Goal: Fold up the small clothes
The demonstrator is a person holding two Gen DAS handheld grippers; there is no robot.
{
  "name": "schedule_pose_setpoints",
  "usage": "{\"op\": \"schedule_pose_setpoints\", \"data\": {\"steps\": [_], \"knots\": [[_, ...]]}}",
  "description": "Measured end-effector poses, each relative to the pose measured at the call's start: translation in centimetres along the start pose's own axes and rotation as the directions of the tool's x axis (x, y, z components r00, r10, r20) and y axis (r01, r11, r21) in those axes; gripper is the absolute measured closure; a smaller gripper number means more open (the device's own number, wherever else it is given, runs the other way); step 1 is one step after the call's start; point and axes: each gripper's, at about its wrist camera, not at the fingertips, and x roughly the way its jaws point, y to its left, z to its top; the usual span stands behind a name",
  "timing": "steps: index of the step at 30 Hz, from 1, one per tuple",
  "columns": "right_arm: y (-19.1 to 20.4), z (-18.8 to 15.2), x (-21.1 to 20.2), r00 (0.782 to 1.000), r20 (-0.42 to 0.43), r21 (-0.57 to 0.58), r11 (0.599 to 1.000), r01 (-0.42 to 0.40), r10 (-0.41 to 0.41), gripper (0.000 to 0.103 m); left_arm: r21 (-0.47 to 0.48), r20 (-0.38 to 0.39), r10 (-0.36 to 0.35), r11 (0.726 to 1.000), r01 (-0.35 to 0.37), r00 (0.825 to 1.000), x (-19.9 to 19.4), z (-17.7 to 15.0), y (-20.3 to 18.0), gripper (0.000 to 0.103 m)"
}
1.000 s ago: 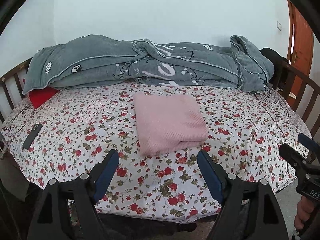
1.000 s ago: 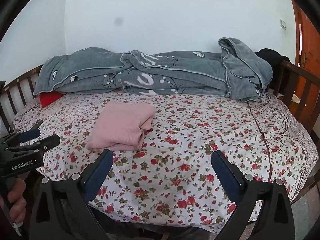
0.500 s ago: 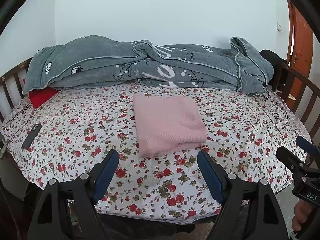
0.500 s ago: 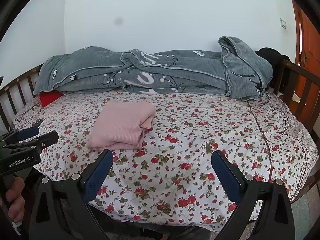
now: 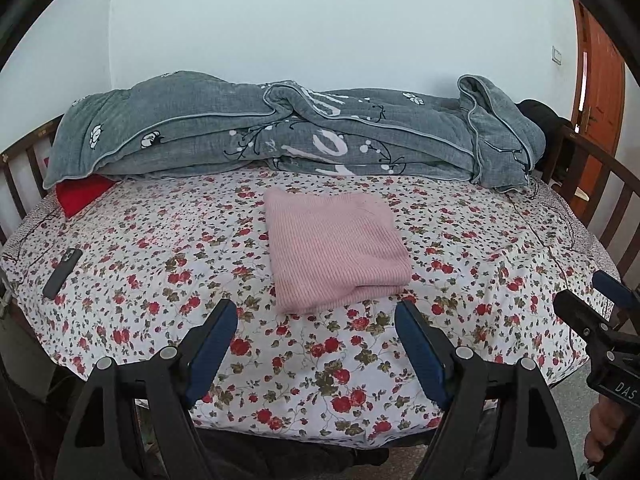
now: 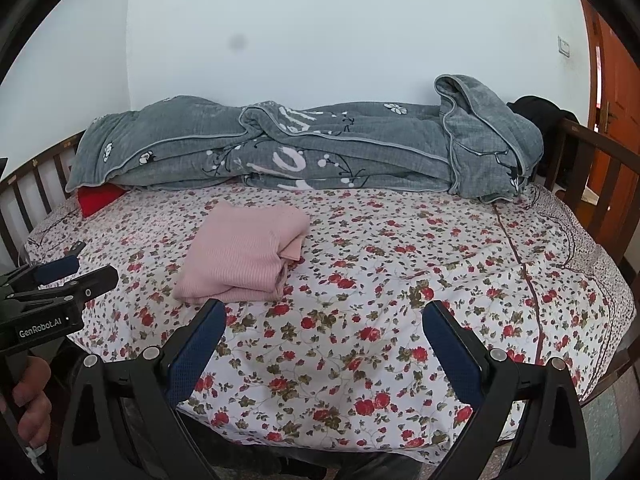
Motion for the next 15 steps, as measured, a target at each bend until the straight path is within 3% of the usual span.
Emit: {"op": "schedule_pose_setpoints", "data": {"steps": [15], "knots": [[0.42, -0.11, -0.23, 1.000, 0.000, 0.009, 1.000, -0.001, 0.001, 0.006, 0.000, 0.000, 0.000, 1.000, 0.000, 1.000, -0.01, -0.02, 0.00, 0.023]]}}
